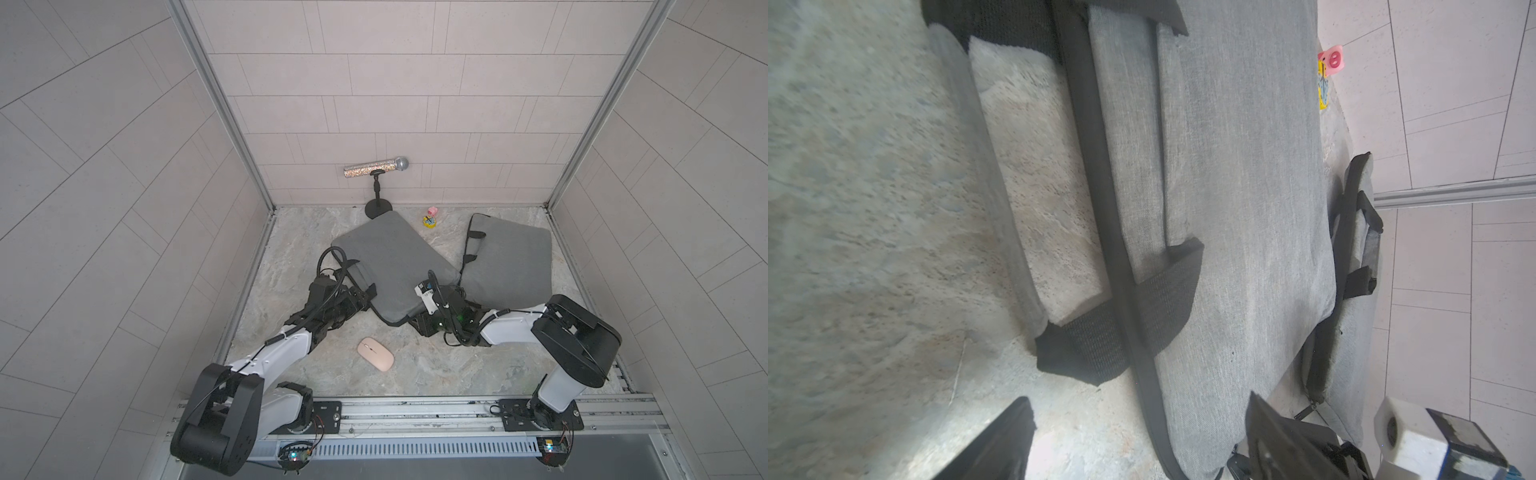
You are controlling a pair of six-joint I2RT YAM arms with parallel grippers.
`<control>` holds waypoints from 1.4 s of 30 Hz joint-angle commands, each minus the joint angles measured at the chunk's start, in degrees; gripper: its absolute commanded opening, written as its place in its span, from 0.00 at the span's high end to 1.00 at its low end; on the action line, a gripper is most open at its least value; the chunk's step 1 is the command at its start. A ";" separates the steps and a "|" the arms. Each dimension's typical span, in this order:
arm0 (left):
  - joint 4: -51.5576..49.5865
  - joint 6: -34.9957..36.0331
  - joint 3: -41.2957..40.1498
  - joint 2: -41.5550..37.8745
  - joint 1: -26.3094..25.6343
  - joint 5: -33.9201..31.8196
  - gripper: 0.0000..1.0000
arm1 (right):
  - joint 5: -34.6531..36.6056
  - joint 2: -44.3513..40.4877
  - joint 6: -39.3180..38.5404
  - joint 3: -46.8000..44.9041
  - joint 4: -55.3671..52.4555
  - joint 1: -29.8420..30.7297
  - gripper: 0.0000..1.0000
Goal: Put the mouse into the laptop bag
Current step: Unzip the zipper on the zippered laptop bag.
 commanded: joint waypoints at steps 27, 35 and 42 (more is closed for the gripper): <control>-0.30 0.39 -0.47 -1.37 -0.31 -0.27 0.17 | -2.68 5.71 1.14 -2.96 -2.41 0.15 0.85; -0.32 0.11 -0.76 -1.76 -0.27 0.17 0.17 | -1.13 3.73 1.63 -3.07 -4.06 0.16 0.98; 1.94 -2.98 -3.13 -4.48 -3.49 1.07 0.17 | 7.68 -3.45 1.95 -2.51 -12.59 0.32 1.00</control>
